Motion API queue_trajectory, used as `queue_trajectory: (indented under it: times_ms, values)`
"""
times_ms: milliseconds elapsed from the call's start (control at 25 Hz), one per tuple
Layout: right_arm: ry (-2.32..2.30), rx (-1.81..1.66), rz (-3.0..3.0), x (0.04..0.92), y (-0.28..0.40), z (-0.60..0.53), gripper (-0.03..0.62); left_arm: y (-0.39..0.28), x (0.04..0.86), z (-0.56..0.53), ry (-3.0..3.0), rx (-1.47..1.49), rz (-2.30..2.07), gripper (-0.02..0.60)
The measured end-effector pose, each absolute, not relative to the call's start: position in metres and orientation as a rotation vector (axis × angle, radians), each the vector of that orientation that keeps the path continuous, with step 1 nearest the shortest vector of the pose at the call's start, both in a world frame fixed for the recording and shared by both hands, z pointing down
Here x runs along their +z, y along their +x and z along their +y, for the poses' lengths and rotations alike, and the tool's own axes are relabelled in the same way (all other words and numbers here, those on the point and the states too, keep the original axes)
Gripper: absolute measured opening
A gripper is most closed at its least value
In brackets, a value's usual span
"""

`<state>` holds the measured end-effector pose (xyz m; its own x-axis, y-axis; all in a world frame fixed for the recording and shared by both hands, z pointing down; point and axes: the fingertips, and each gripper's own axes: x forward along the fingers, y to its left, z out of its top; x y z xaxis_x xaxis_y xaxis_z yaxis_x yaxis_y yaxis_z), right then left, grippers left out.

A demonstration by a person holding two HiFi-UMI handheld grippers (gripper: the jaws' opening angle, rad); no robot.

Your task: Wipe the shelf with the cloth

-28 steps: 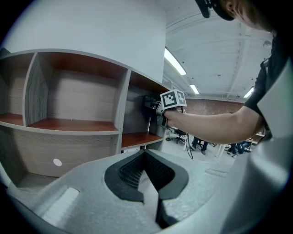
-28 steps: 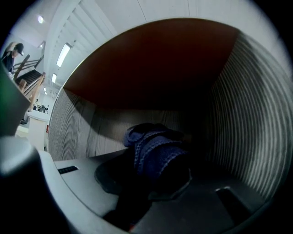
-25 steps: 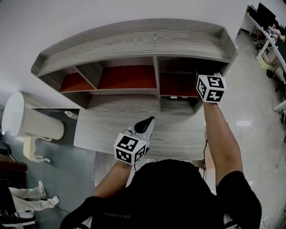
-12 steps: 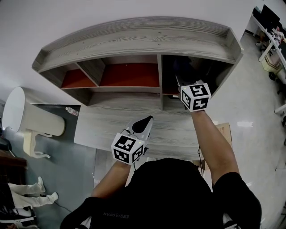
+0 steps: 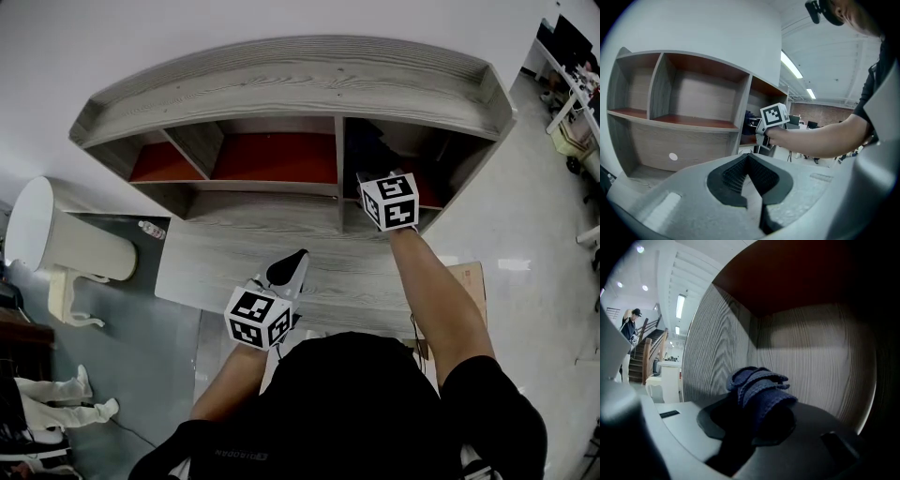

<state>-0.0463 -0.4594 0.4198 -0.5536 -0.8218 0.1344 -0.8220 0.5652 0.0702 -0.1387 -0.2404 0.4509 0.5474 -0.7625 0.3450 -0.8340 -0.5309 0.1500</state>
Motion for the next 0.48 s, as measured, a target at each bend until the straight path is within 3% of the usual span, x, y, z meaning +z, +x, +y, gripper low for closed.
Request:
queue_trajectory:
  times_ms: [480]
  values:
    - [1.448, 0.019, -2.564, 0.436, -0.034, -0.474, 0.095, -0.138, 0.451, -0.244, 2.487, 0.332, -1.325, 0.008]
